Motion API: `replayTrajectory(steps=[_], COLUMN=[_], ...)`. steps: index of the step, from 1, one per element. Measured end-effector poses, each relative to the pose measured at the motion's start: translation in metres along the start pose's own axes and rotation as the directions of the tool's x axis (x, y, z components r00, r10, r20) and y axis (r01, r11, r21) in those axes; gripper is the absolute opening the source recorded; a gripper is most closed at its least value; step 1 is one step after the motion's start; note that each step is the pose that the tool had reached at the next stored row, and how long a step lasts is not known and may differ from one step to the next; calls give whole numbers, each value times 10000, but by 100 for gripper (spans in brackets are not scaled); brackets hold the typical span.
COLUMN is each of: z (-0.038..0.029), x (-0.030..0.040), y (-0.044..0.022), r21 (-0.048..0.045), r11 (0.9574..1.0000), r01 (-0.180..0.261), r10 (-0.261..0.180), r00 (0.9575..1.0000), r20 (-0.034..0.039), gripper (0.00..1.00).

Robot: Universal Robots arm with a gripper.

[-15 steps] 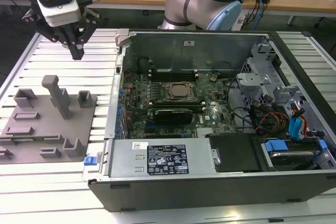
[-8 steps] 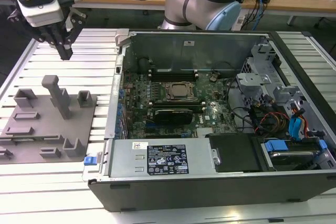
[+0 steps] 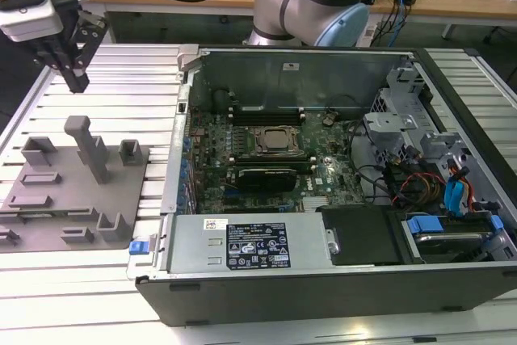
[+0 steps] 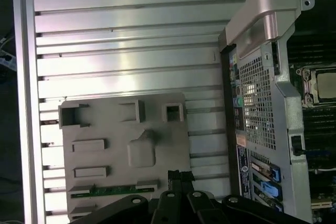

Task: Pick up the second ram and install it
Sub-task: 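Reach for the second ram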

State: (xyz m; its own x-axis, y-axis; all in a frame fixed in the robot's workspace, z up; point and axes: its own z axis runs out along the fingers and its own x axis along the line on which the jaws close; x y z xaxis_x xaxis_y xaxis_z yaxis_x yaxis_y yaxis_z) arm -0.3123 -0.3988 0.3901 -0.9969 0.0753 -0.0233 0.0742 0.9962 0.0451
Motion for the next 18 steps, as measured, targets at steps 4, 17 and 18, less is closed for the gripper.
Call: replayTrajectory(steps=[4,17,18], z=[1,4,5], x=[84,409,445], y=[-7,-37,-50], r21=[0,1,0], r11=[10000,10000,10000], r01=[0,-1,-1], r10=[0,1,1], r00=[10000,10000,10000], r20=[0,-1,0], gripper=[11,11,11])
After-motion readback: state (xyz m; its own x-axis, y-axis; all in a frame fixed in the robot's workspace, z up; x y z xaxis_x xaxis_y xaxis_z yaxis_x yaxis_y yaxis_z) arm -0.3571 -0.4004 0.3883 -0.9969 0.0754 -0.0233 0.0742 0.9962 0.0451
